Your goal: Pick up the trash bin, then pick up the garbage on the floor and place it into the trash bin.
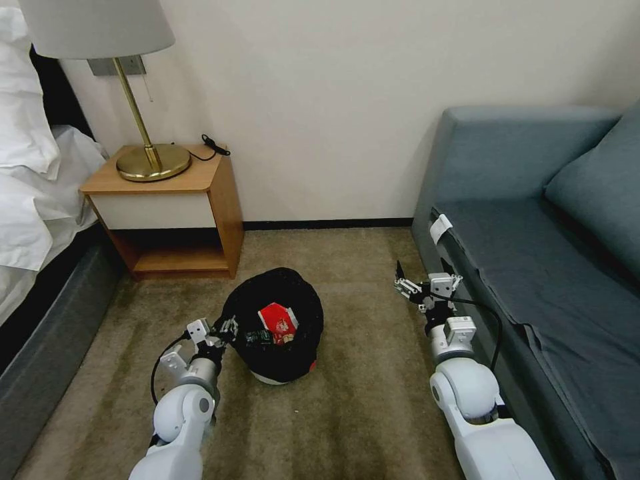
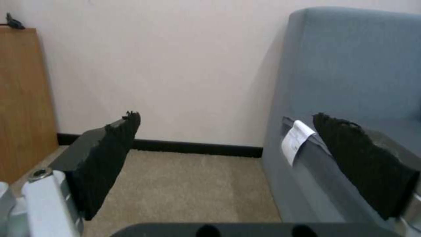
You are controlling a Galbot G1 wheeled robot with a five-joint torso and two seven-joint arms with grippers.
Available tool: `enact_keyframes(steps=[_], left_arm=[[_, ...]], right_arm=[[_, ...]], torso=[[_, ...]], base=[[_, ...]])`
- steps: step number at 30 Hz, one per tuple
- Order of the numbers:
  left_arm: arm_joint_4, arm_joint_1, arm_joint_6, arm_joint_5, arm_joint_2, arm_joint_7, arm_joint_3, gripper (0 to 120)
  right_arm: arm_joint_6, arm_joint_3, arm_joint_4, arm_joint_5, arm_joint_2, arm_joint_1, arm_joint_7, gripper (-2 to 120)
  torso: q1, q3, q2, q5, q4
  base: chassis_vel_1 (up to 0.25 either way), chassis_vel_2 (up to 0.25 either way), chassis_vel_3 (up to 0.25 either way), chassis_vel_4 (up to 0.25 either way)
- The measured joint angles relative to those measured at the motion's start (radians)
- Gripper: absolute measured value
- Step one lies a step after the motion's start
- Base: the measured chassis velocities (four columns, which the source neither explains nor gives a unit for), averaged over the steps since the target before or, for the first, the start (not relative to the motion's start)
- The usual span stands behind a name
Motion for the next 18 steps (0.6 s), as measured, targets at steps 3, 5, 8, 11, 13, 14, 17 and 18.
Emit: enact_keyframes(steps=[3,5,8,11,13,14,17,18], left_arm=[[-0.019,0.004,-0.006,0.017,0.001,0.007,-0.003,71],[-0.035,0.008,-0.014,0.042,0.0,0.017,-0.006,78],[-0.059,0.015,-0.051,0.123,-0.001,0.054,-0.015,90],[-0.079,0.019,-0.139,0.253,-0.003,0.112,-0.026,99],[-0.089,0.02,-0.192,0.305,-0.005,0.136,-0.027,100],[-0.09,0.019,-0.227,0.335,-0.007,0.148,-0.029,100],[-0.088,0.014,-0.299,0.394,-0.009,0.176,-0.036,100],[-0.084,0.009,-0.34,0.424,-0.01,0.193,-0.039,100]], right_arm=[[-0.001,-0.002,-0.002,-0.002,0.002,0.002,0.0,100],[-0.001,-0.003,-0.002,-0.002,0.003,0.004,0.0,100],[-0.002,-0.003,-0.002,-0.003,0.003,0.004,0.0,100],[-0.002,0.001,0.0,-0.008,0.004,-0.002,0.0,100],[0.001,0.004,0.003,-0.011,0.004,-0.009,-0.002,100],[0.006,0.006,0.005,-0.013,0.005,-0.014,-0.005,100],[0.03,0.013,0.005,-0.017,0.008,-0.023,-0.017,100],[0.056,0.02,0.004,-0.021,0.012,-0.03,-0.03,100]], torso=[[0.0,0.0,0.0,0.0,0.0],[0.0,0.0,0.0,0.0,0.0],[0.0,0.0,0.0,0.0001,0.0],[0.0,0.0,0.0,0.0001,0.0001],[0.0,0.0,0.0,0.0001,0.0],[0.0,0.0,0.0,0.0001,0.0],[0.0,0.0,0.0,0.0001,0.0001],[0.0,0.0,0.0,0.0001,0.0]], base=[[0.0,0.0,0.0,0.0],[0.0,0.0,0.0,0.0],[0.0,0.0,0.0,0.0],[0.0,0.0,0.0,0.0],[0.0,0.0,0.0,0.0],[0.0,0.0,0.0,0.0],[0.0,0.0,0.0,0.0],[0.0,0.0,0.0,0.0]])
